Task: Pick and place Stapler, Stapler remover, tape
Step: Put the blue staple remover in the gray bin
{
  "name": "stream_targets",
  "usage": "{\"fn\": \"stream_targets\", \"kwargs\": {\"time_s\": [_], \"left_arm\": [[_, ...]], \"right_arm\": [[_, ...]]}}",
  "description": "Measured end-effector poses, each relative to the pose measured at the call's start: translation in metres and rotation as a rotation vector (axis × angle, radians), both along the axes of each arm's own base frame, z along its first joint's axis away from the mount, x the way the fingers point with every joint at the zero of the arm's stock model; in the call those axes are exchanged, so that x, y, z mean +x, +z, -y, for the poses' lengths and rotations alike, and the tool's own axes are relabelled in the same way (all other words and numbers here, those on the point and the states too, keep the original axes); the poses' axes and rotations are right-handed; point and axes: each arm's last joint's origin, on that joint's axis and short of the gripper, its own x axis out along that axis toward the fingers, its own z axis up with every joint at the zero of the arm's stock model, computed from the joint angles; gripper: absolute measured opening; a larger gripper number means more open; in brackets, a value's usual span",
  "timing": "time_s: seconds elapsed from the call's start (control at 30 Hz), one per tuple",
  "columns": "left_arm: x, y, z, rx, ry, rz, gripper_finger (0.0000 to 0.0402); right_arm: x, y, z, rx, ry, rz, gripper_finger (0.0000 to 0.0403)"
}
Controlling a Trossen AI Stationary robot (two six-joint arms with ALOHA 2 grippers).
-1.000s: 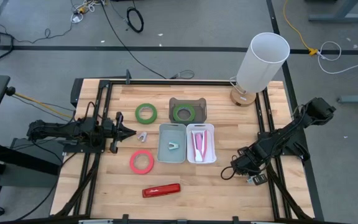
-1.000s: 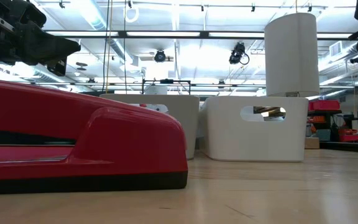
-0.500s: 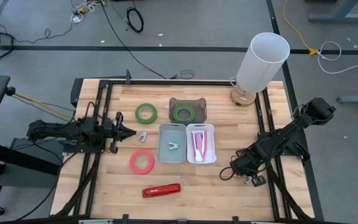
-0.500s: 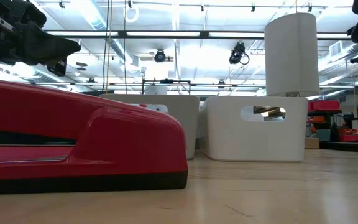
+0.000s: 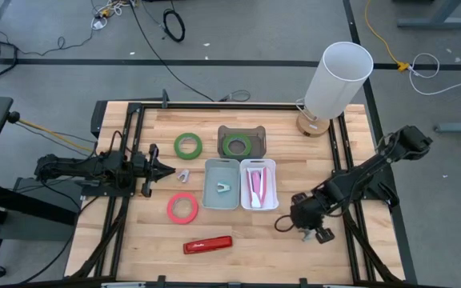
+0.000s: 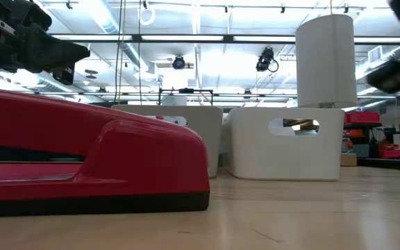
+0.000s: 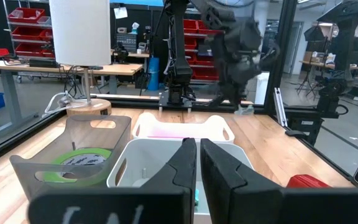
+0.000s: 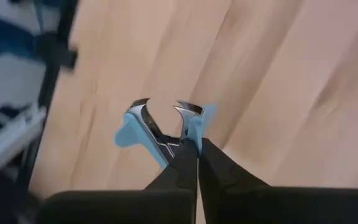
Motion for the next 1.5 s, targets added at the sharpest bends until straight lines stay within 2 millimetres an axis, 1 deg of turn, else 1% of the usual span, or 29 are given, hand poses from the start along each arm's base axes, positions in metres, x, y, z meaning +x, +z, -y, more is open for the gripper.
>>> {"fn": "stream_targets", "kwargs": {"time_s": [0.3,0.47,0.6,0.87,1.07,1.23,1.33,1.5], "left_arm": [[0.000,0.000,0.000,0.000,0.000,0.000,0.0028],[0.000,0.000,0.000,0.000,0.000,0.000,0.0028],[0.000,0.000,0.000,0.000,0.000,0.000,0.0028],[0.000,0.000,0.000,0.000,0.000,0.000,0.0028],[0.000,0.000,0.000,0.000,0.000,-0.003,0.0028],[0.000,0.000,0.000,0.000,0.000,-0.002,0.0028],[0.000,0.000,0.000,0.000,0.000,-0.002,0.0028],[0.000,0.000,0.000,0.000,0.000,-0.001,0.0028]], "right_arm": [[0.038,0.045,0.018,0.018,-0.083,0.237,0.0002],[0.058,0.065,0.029,0.041,-0.157,0.402,0.0001],[0.070,0.073,0.038,0.094,-0.245,0.493,0.0001],[0.097,0.087,0.054,0.171,-0.330,0.724,0.0001],[0.117,0.085,0.061,0.202,-0.366,0.840,0.0001],[0.131,0.079,0.066,0.212,-0.384,0.900,0.0001],[0.138,0.075,0.070,0.212,-0.394,0.920,0.0001],[0.148,0.061,0.075,0.194,-0.412,0.902,0.0001]]}}
